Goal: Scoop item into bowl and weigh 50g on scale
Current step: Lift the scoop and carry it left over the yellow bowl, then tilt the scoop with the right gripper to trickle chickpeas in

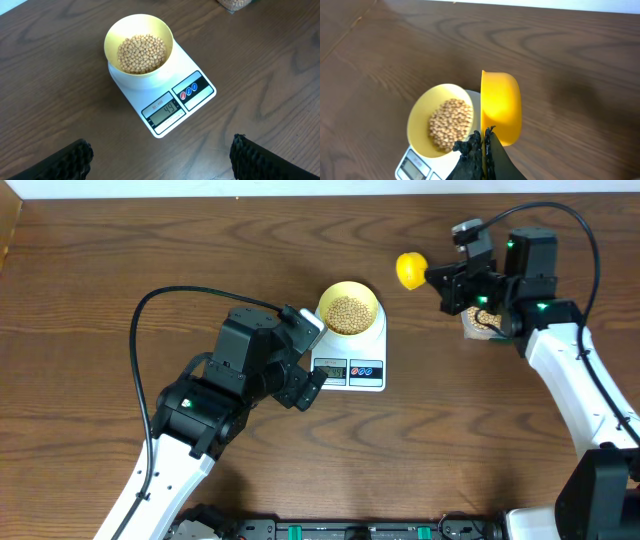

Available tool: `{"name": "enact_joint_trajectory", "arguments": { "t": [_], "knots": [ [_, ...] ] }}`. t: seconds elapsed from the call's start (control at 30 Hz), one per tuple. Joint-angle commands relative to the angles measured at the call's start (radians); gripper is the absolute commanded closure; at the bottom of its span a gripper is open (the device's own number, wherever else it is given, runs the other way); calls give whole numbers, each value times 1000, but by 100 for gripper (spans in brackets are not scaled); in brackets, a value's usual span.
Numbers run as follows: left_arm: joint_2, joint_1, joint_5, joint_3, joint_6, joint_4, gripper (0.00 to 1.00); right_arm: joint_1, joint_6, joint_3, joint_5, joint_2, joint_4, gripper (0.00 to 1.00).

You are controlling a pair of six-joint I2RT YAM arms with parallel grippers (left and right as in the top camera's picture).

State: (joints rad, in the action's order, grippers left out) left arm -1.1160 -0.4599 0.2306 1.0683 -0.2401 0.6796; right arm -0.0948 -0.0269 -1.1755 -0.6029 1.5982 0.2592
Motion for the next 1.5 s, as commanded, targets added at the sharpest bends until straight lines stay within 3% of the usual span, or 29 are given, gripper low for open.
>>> {"name": "enact_joint_trajectory", "arguments": {
  "t": [0.0, 0.33, 0.73, 1.13, 1.47],
  "knots": [
    [11, 5, -3, 4, -2, 0, 10, -34, 15, 1, -5, -1, -17, 99],
    [11, 5, -3, 4, -2, 0, 10, -112, 9, 1, 73, -1, -40, 99],
    [11, 5, -3, 4, -2, 0, 10, -193, -114, 1, 74, 0, -42, 99],
    [11, 5, -3, 4, -2, 0, 10, -255, -364, 1, 77, 18, -40, 99],
    [11, 5, -3, 4, -2, 0, 10, -260, -383, 1, 82, 48, -48, 99]
  ]
}}
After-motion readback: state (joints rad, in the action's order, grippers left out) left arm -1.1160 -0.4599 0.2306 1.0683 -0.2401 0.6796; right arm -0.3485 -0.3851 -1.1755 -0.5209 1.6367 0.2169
